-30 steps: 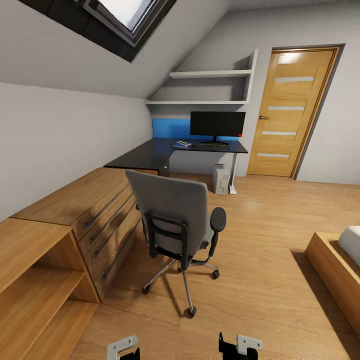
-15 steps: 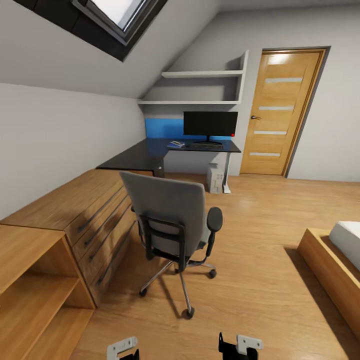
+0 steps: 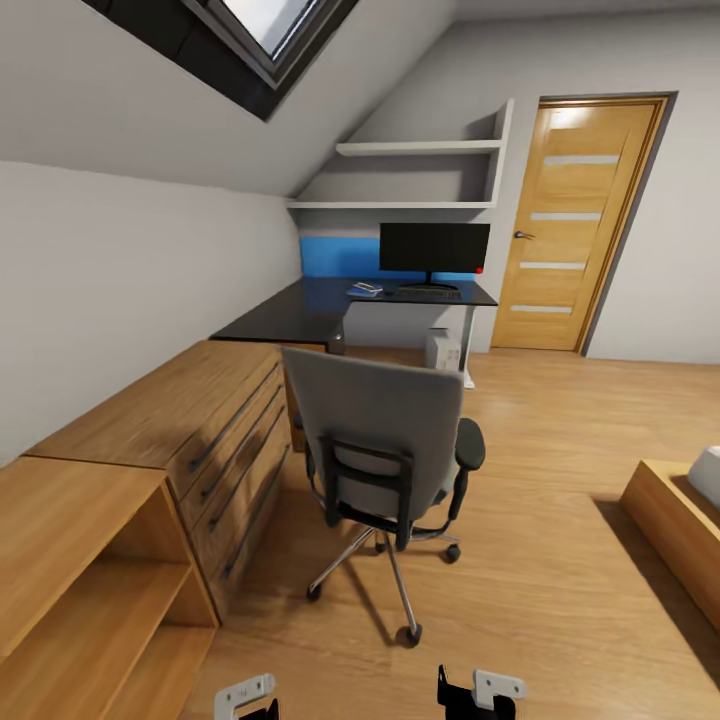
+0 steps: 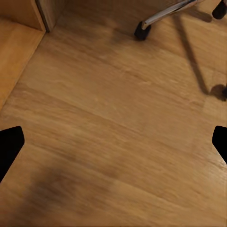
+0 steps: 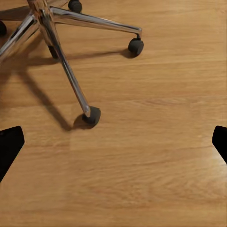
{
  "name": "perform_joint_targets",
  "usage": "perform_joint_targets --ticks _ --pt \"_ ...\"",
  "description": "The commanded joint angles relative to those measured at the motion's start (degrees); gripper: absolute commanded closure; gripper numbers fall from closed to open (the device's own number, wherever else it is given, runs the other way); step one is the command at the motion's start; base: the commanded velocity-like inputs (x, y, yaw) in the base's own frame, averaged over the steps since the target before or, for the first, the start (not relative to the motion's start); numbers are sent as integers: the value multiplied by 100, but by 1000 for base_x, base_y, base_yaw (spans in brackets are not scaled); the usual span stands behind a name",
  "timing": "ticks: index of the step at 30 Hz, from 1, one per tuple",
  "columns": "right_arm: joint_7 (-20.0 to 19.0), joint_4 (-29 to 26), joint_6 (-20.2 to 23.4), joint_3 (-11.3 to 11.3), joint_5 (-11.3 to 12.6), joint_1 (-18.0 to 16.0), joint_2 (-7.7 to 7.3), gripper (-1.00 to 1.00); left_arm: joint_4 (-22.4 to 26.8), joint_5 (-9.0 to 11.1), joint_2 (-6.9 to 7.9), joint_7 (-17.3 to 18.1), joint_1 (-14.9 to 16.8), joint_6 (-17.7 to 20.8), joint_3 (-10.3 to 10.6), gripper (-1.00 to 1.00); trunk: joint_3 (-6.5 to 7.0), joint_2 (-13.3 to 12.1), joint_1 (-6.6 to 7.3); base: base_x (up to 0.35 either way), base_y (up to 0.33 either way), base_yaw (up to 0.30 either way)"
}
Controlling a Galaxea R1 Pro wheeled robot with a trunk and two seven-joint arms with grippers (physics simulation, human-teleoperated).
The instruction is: In the bedroom, organize the workspace by keeping the computer under the desk, ensuring the monitor is on the desk, placing the keyboard on the desk next to the monitor, placing the mouse on the desk next to the keyboard, moving the folder from the swivel chair onto the desk next to the mouse, stacking the notebook on top of the folder with the pen on top of the notebook, and positioning the swivel chair next to the desk.
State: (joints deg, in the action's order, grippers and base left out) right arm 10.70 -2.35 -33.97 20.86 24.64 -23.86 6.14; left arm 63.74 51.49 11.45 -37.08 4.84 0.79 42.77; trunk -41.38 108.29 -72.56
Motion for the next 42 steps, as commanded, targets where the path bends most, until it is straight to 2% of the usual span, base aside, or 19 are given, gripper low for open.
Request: perform_joint_targets --ticks 1,15,31,36,42 --pt "38 5 -13 50 23 -4 2 -100 8 17 6 -36 8 9 21 -100 -5 3 0 24 303 0" --pt "32 6 -13 50 23 -4 2 -100 0 19 -40 -36 8 9 20 -100 13 3 0 15 88 -36" --pt "29 6 -13 50 23 -4 2 -100 -42 19 -48 -36 8 9 21 -100 89 3 0 0 91 -225" --pt "29 6 -13 50 23 -4 2 -100 -69 19 -91 -36 8 9 21 -100 93 3 0 0 21 -275" --pt "29 6 -19 50 23 -4 2 -100 -134 8 -114 -36 8 5 13 -100 94 3 0 0 3 -105"
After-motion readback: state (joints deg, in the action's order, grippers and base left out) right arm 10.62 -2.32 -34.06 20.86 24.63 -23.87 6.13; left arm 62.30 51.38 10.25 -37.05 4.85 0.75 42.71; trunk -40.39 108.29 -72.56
